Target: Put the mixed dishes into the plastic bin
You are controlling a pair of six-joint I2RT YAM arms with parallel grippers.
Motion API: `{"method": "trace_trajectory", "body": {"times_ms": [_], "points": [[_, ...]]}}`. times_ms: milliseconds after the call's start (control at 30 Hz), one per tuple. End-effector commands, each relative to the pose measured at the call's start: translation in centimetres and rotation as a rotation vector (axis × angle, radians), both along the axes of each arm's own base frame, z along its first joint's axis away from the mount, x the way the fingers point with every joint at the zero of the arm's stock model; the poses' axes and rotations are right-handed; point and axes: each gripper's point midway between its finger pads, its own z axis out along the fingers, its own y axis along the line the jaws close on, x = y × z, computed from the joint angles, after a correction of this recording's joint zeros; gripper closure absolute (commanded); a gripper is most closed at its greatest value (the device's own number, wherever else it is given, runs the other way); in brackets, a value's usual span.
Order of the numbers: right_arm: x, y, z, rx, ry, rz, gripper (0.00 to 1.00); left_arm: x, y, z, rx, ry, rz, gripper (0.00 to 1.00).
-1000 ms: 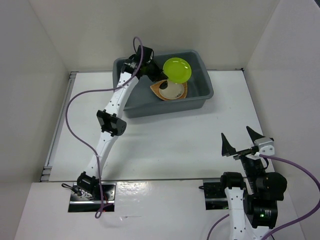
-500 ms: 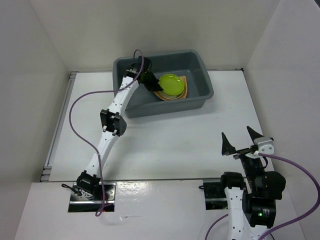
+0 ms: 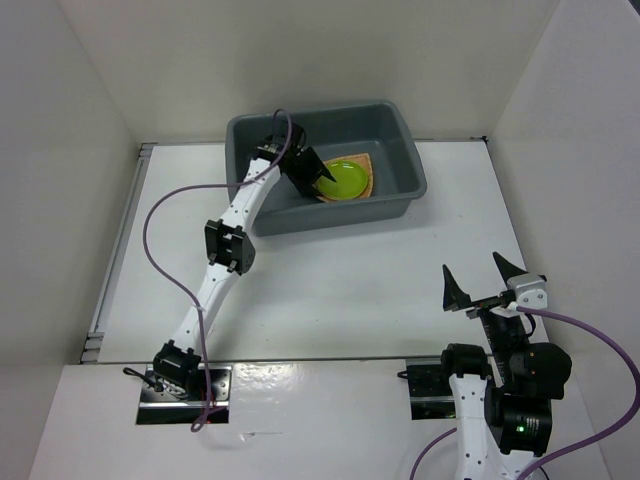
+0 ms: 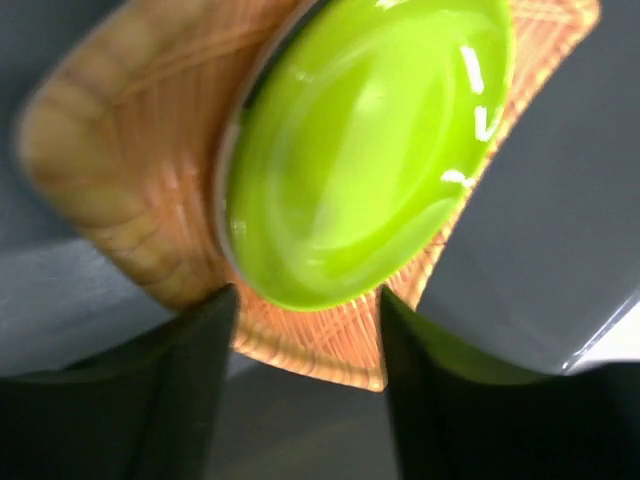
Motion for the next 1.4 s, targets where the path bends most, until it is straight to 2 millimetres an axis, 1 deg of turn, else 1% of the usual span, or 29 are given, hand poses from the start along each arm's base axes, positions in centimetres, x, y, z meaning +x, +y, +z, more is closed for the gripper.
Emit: {"method": "trace_trajectory", "body": {"times_ms": [0,33,100,133,167,200,267,300,333,400,433,467,500,533,600,667,700,733,767,800,833,867,900,933,1033,1200,1233,1333,1367], "points": [[-1.4,0.3,1.5,-0.009,-0.097,0.005,0.01,0.7,0.0,8.2,-0.041,-0.173,-0.001,0.29],[-1.4,0.3,1.5,-0.009,-0.097,0.005,0.01,0.8,0.1,11.7,-0.056,-0.249,0.0,0.28],[-1.4,0.5,1.5,-0.012,-0.096,0.013,0.01,0.6,0.7,15.6,-0.047,-0.348,-0.004,0.27],[-1.4,0.5,1.5,-0.012,-0.096,0.013,0.01,0.1,1.6,19.8,-0.03,-0.443,0.013,0.25],[-1.4,0.5,1.5,-0.012,-0.096,0.013,0.01,-0.3,2.4,21.5,0.001,-0.49,0.02,0.2],[-1.4,0.5,1.5,-0.012,-0.096,0.013,0.01,-1.2,4.2,24.5,0.084,-0.577,0.027,0.2],[-1.6,0.5,1.5,-0.013,-0.105,0.013,0.01,-2.6,6.0,26.2,0.254,-0.678,-0.017,0.16],[-1.7,0.7,1.5,-0.016,-0.105,0.024,0.01,-4.7,6.4,26.9,0.338,-0.686,-0.043,0.14],[-1.7,0.6,1.5,-0.025,-0.107,0.021,0.01,-4.9,8.2,26.6,0.477,-0.688,-0.01,0.13],[-1.7,0.6,1.5,-0.025,-0.107,0.021,0.01,-6.4,9.5,25.0,0.661,-0.662,-0.085,0.11],[-1.6,0.6,1.3,-0.023,-0.098,0.021,0.01,-8.2,9.8,25.8,0.714,-0.643,-0.089,0.11],[-1.6,0.6,1.3,-0.023,-0.098,0.021,0.01,-8.9,10.3,21.0,0.816,-0.506,-0.153,0.11],[-1.7,0.8,1.3,-0.026,-0.098,0.03,0.01,-10.2,11.2,21.6,0.861,-0.495,-0.135,0.11],[-1.7,0.8,1.3,-0.026,-0.098,0.03,0.01,-11.0,11.5,21.2,0.945,-0.488,-0.125,0.11],[-1.7,0.8,1.3,-0.026,-0.098,0.03,0.01,-12.9,12.4,19.1,1.009,-0.469,-0.161,0.11],[-1.7,0.8,1.3,-0.026,-0.098,0.03,0.01,-14.3,12.7,17.5,0.945,-0.49,-0.185,0.09],[-1.7,0.8,1.3,-0.026,-0.098,0.03,0.01,-14.7,13.2,20.9,0.839,-0.614,-0.106,0.09],[-1.9,0.8,1.4,-0.027,-0.107,0.03,0.01,-16.1,15.2,16.5,0.842,-0.529,-0.123,0.09],[-1.9,0.8,1.4,-0.027,-0.107,0.03,0.01,-16.1,15.0,16.8,0.764,-0.578,-0.11,0.09],[-1.9,0.8,1.4,-0.027,-0.107,0.03,0.01,-17.2,15.8,18.1,0.731,-0.623,-0.093,0.08],[-1.9,0.7,1.4,-0.028,-0.107,0.021,0.01,-17.7,17.1,16.2,0.74,-0.593,-0.108,0.08],[-1.9,0.7,1.4,-0.028,-0.107,0.021,0.01,-18.0,16.9,16.8,0.699,-0.623,-0.108,0.08],[-1.9,0.7,1.4,-0.028,-0.107,0.021,0.01,-18.2,16.7,16.3,0.698,-0.618,-0.131,0.07],[-1.9,0.9,1.4,-0.031,-0.106,0.029,0.01,-17.7,16.7,16.7,0.682,-0.635,-0.121,0.07],[-1.9,0.9,1.4,-0.031,-0.106,0.029,0.01,-17.4,15.1,16.4,0.593,-0.642,-0.121,0.07],[-1.9,0.7,1.4,-0.028,-0.107,0.021,0.01,-17.0,14.3,13.0,0.453,-0.516,-0.083,0.07],[-1.8,0.5,1.4,-0.025,-0.107,0.011,0.01,-17.2,14.0,11.3,0.44,-0.481,-0.086,0.09],[-1.6,0.5,1.3,-0.023,-0.098,0.01,0.01,-17.8,14.2,9.5,0.396,-0.435,-0.062,0.17],[-1.4,0.5,1.2,-0.014,-0.087,0.013,0.01,-17.9,14.1,9.6,0.38,-0.444,-0.057,0.21]]}}
